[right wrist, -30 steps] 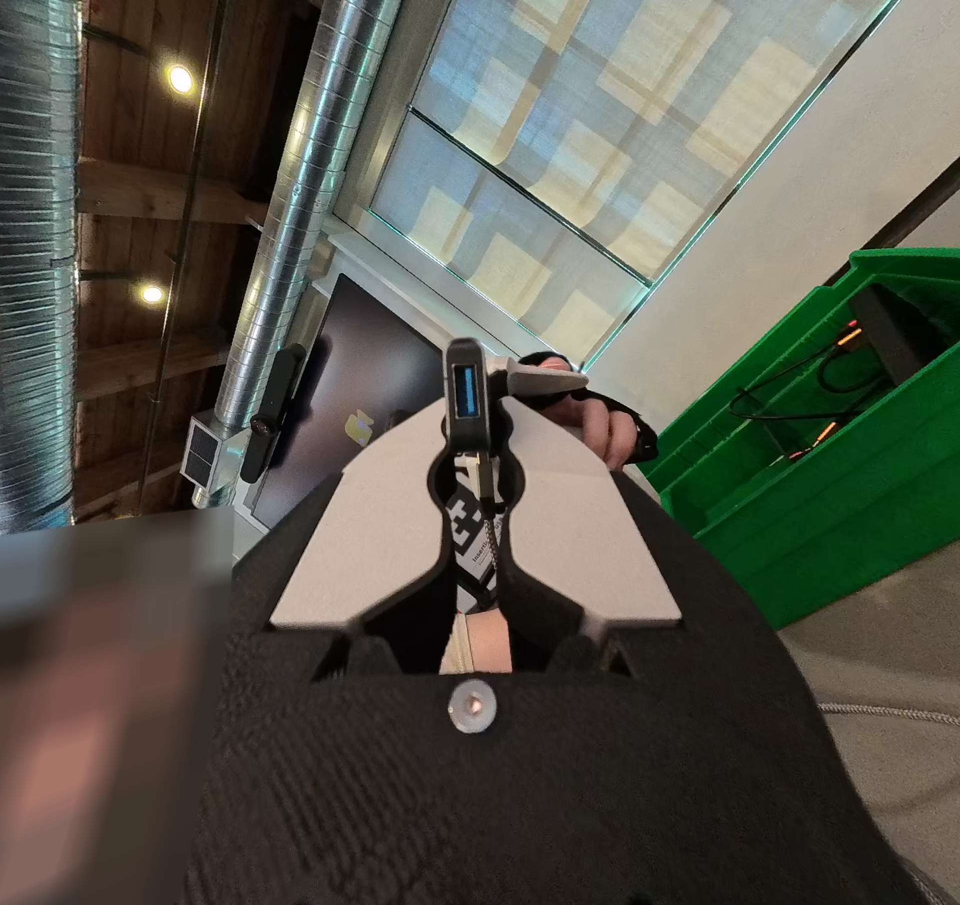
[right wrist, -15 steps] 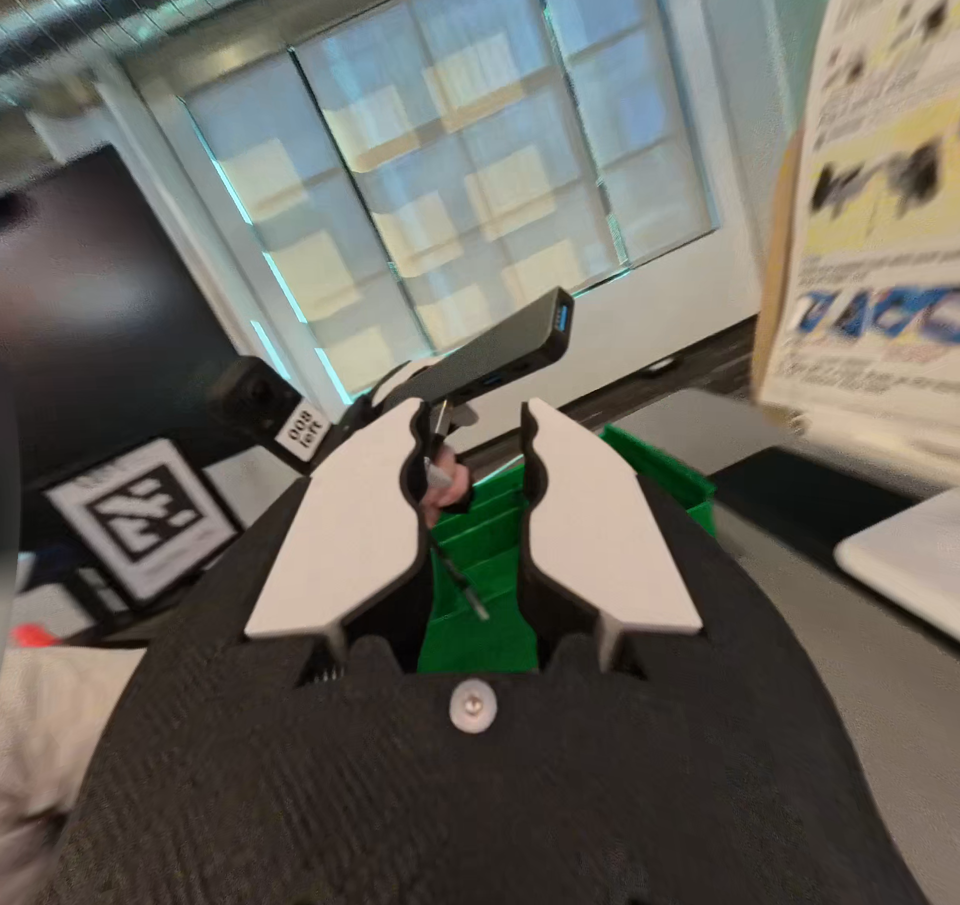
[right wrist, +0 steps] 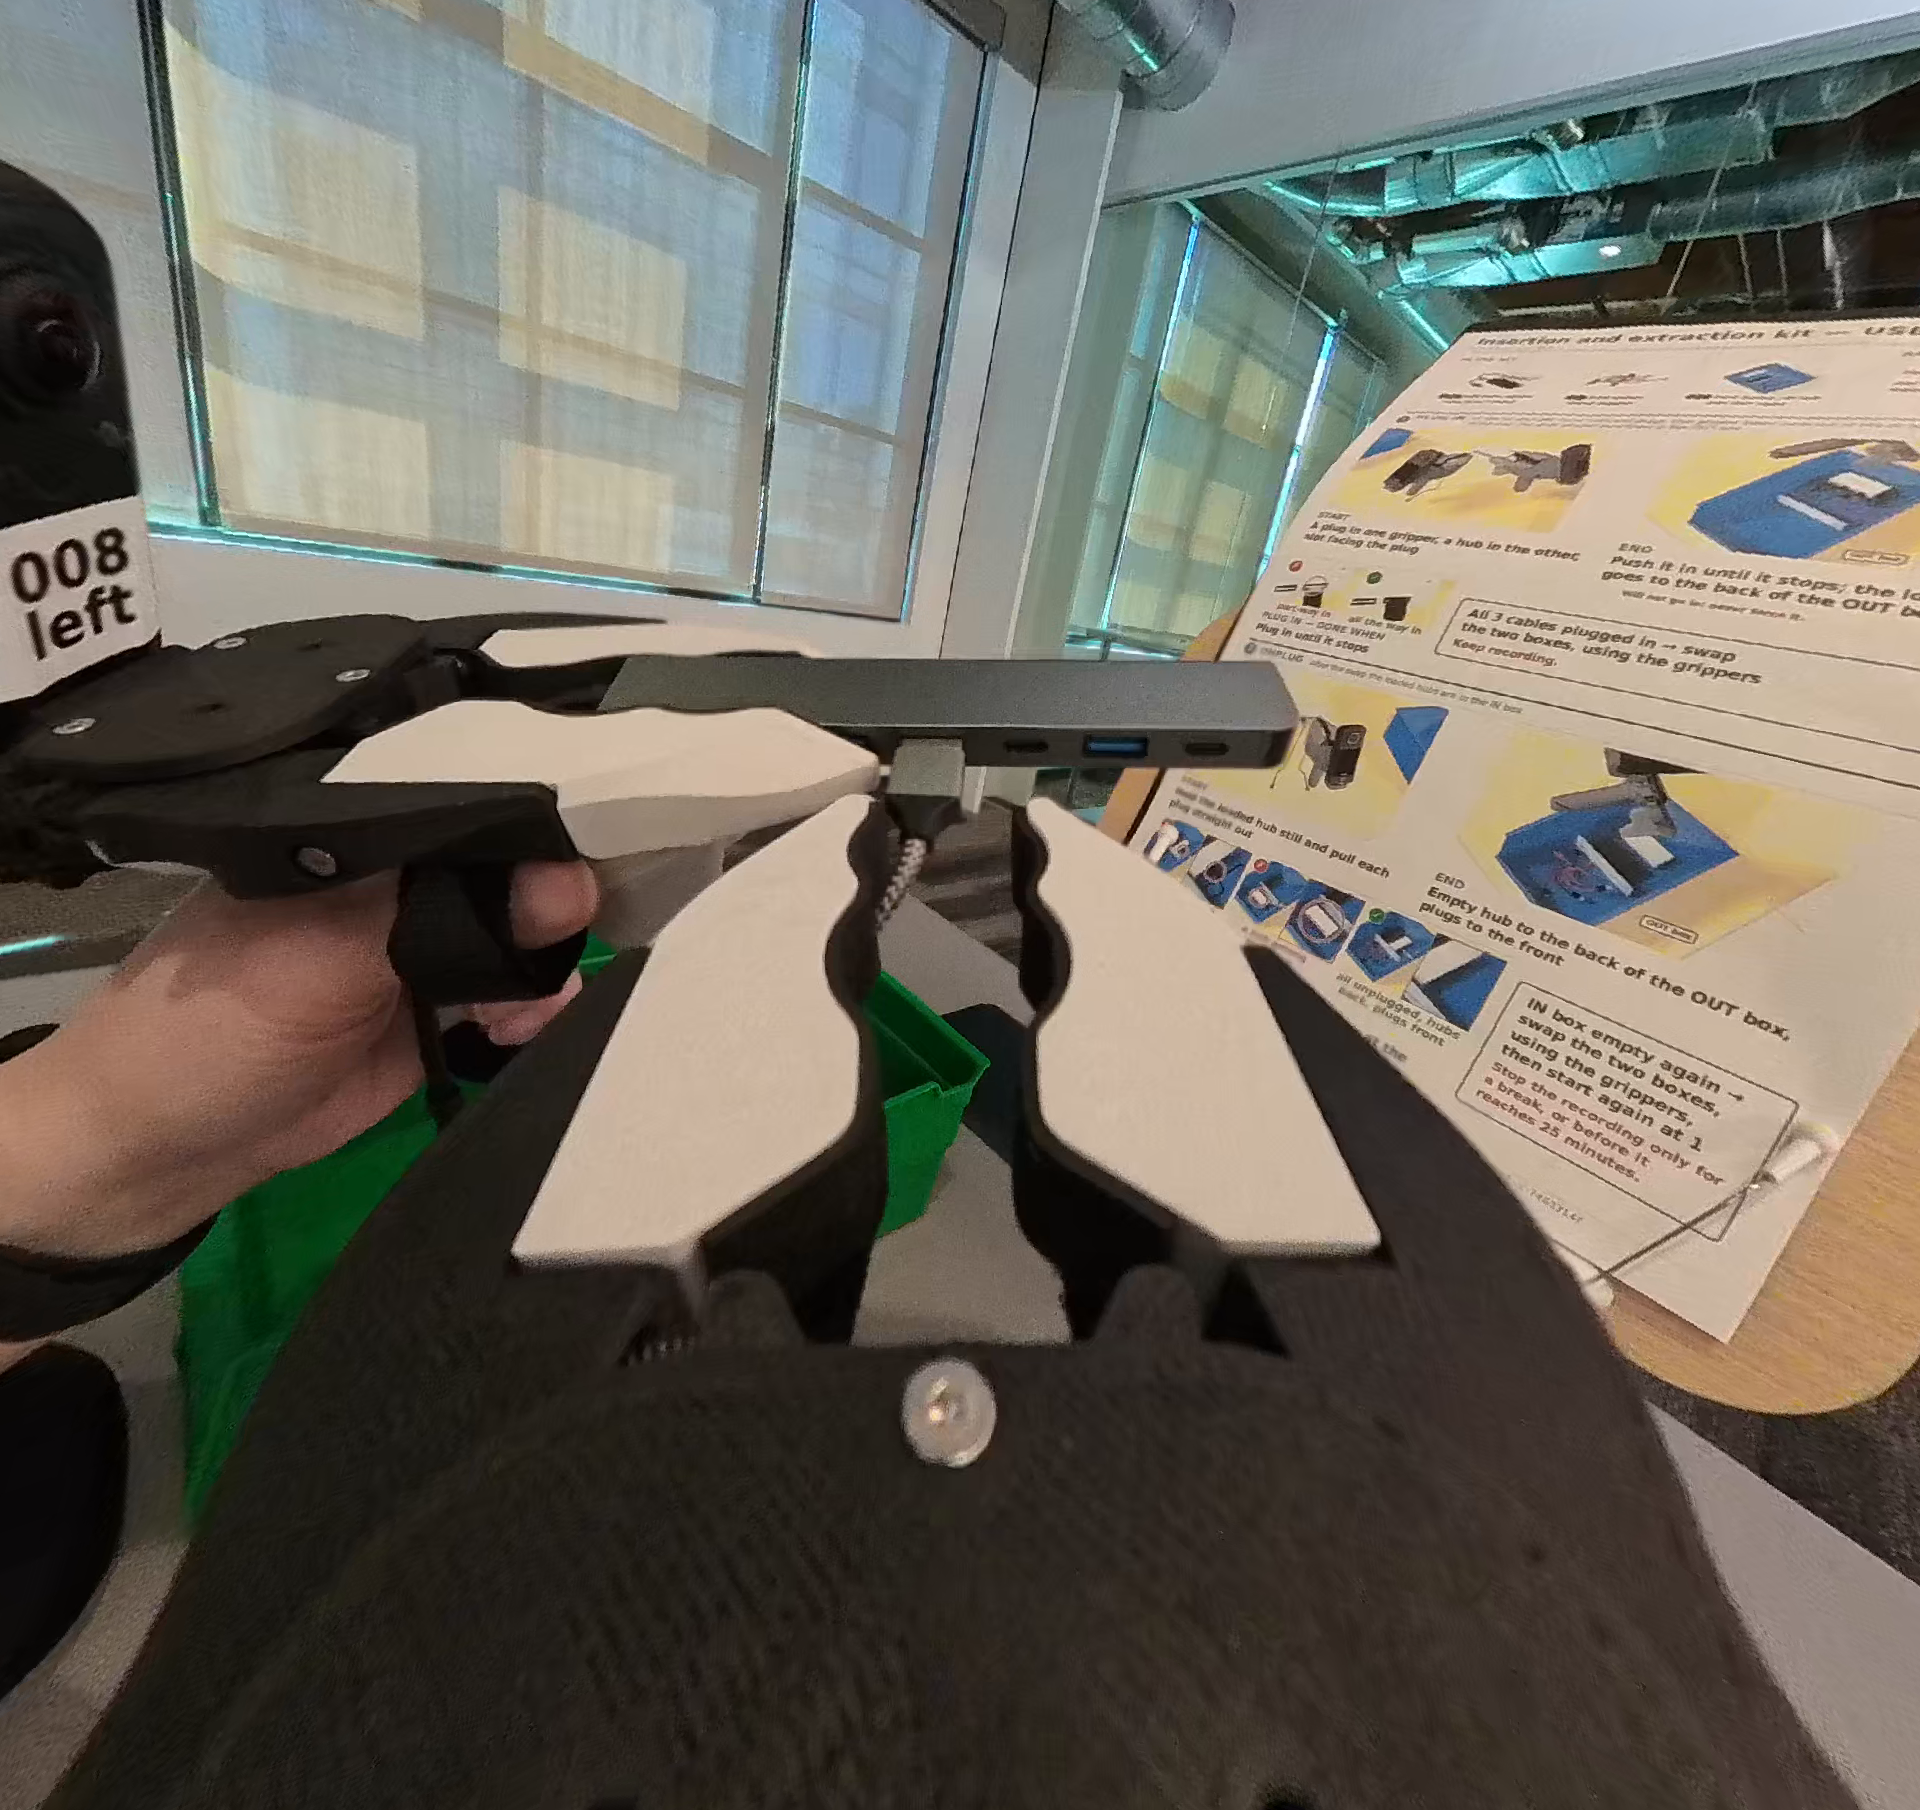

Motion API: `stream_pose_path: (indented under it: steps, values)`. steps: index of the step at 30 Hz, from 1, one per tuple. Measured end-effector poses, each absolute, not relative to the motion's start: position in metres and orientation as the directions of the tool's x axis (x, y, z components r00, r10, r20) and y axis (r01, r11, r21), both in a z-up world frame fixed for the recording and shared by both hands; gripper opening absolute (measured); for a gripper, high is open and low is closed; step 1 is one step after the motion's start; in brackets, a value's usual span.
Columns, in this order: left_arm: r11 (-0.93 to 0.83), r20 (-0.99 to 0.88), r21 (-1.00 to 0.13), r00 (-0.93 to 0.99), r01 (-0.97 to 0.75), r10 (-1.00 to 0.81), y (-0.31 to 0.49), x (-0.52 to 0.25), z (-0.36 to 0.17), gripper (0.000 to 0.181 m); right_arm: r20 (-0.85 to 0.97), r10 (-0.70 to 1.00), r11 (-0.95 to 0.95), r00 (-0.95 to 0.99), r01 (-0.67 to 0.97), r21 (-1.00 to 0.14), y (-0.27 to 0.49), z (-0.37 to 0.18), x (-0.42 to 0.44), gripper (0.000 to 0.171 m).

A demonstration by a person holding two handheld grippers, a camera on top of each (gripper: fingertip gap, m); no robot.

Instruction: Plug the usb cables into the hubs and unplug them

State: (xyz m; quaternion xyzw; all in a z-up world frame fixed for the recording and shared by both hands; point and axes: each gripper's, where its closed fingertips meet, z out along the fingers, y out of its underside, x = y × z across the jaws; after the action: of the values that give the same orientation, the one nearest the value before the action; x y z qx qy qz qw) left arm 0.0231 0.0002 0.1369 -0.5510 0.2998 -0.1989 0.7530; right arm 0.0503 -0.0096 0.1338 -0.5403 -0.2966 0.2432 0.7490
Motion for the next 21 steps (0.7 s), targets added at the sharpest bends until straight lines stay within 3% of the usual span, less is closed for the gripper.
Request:
stream_pose_path:
  steps: [21]
  values:
    - [0.315, -0.269, -0.945, 0.753, -0.087, -0.6, 0.0024, 0.0322, 0.1282, 0.036, 0.135, 0.602, 0.255, 0.787, -0.03, -0.966, -0.0052, 0.1271, 0.0508, 0.015]
